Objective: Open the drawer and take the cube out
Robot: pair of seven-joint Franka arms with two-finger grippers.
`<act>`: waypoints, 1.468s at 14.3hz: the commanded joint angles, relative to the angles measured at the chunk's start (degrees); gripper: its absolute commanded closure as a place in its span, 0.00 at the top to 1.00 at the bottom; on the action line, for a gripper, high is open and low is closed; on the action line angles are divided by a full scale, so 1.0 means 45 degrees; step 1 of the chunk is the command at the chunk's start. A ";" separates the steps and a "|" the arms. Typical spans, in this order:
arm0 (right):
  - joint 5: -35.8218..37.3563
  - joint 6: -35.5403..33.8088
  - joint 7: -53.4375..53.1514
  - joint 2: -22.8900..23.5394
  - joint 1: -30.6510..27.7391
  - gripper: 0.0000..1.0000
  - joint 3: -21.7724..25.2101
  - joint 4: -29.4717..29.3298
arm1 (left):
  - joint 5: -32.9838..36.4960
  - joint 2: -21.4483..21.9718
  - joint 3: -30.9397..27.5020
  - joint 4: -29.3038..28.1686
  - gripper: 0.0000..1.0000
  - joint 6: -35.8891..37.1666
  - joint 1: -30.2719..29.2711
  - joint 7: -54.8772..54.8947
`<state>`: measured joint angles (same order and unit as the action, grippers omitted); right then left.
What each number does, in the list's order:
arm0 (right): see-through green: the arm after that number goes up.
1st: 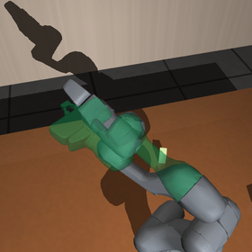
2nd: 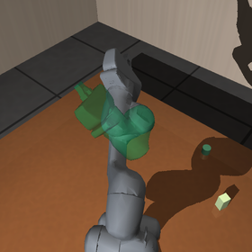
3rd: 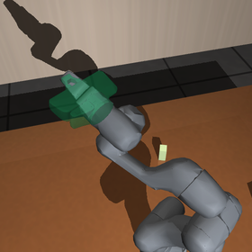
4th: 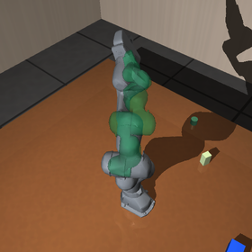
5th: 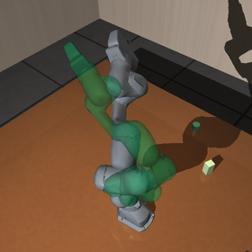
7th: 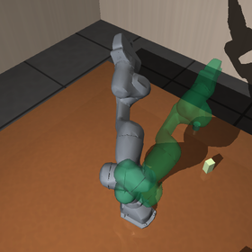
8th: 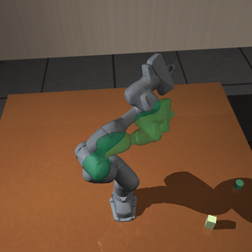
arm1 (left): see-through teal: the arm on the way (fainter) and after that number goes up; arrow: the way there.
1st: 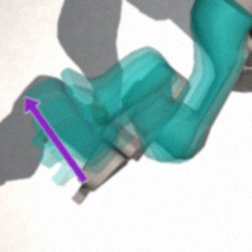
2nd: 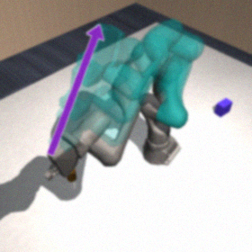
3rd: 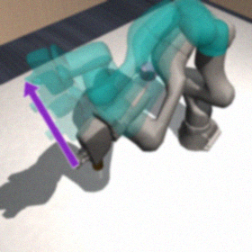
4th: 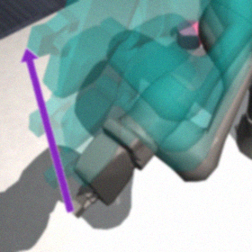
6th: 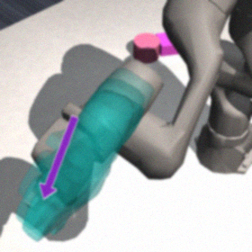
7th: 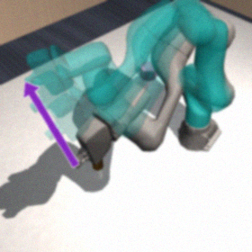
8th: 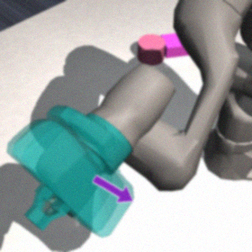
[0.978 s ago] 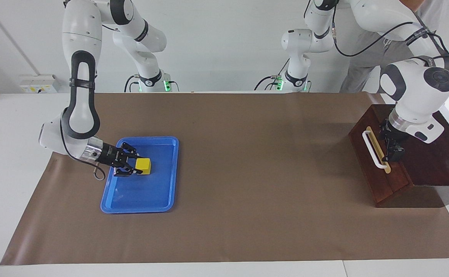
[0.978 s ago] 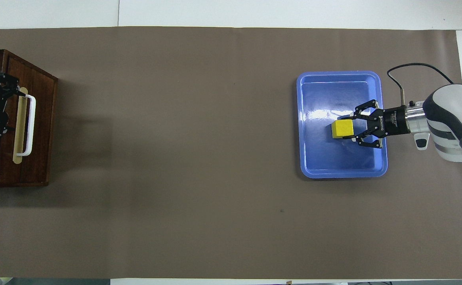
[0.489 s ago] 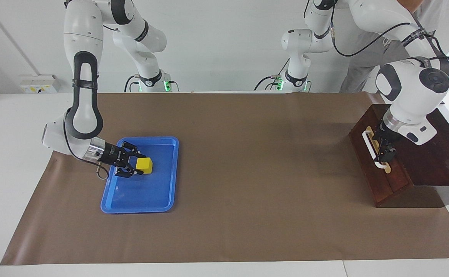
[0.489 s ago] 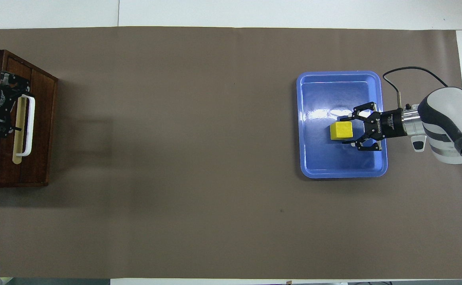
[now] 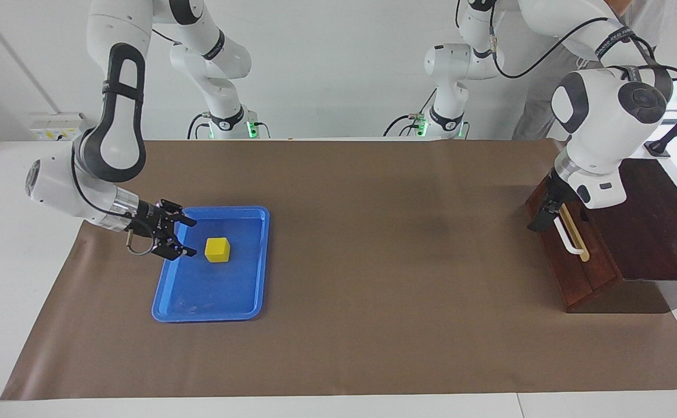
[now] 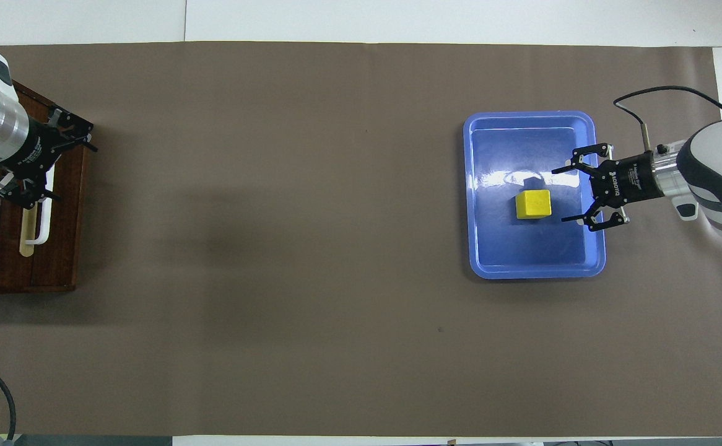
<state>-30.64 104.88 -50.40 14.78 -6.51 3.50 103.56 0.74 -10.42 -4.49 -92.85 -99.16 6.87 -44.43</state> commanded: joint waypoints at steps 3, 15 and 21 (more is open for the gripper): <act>0.3308 -0.1932 0.0181 -0.1370 0.0703 1.00 -0.0171 -0.1699 | -0.0203 0.1592 0.1150 -0.0501 1.00 0.1716 -0.0900 0.4374; 0.6730 -0.2994 0.9887 -0.3753 0.1310 1.00 -0.0152 -0.1607 | -0.0203 0.2724 0.2852 -0.1357 1.00 0.3126 -0.1253 0.7763; 0.6730 -0.3013 1.1999 -0.3753 0.1252 1.00 -0.0113 -0.1588 | -0.0203 0.2530 0.2755 -0.1106 1.00 0.2739 -0.1252 0.9384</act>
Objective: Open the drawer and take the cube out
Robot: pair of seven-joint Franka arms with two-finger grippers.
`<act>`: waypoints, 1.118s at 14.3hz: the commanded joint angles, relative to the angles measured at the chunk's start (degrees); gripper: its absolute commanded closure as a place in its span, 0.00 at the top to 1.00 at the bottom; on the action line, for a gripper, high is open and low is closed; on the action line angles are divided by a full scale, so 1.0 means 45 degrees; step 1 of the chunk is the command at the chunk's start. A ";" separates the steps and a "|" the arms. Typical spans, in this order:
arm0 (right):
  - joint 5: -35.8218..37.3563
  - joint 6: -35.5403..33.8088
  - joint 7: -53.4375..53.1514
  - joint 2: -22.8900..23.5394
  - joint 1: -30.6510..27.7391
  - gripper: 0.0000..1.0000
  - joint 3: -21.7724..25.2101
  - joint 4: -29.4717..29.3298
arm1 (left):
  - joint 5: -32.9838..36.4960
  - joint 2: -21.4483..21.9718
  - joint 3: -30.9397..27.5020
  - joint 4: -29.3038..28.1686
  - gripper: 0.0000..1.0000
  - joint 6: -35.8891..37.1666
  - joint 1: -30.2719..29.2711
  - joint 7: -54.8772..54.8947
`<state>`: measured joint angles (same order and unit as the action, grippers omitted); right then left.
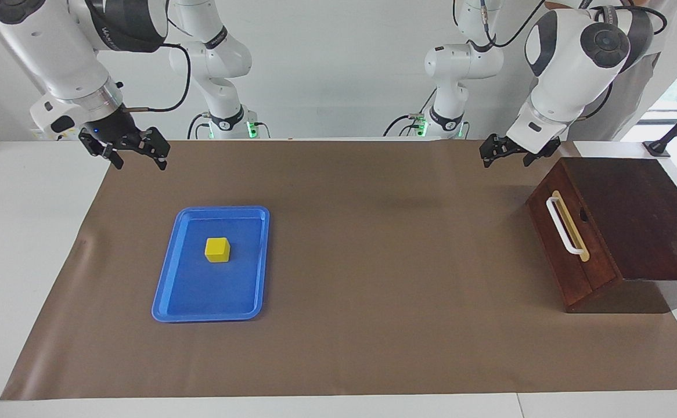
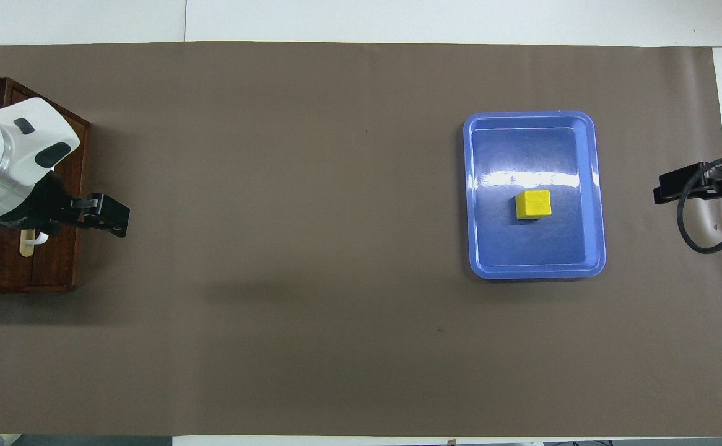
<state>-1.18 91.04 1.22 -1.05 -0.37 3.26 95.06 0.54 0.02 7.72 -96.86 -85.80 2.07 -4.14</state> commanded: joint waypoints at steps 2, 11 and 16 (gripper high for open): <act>0.0184 -0.0095 0.0531 -0.0255 -0.0093 1.00 -0.0080 0.0321 | -0.0159 0.0134 0.0042 -0.0059 1.00 -0.0115 -0.0167 0.0413; 0.0184 -0.0095 0.0511 -0.0255 -0.0074 1.00 -0.0080 0.0321 | -0.0081 0.0133 -0.0524 0.0665 1.00 0.0610 0.0009 0.0393; 0.0184 -0.0115 0.0452 -0.0255 -0.0074 1.00 -0.0080 0.0321 | -0.0100 0.0172 -0.0563 0.0645 1.00 0.0453 0.0009 0.0373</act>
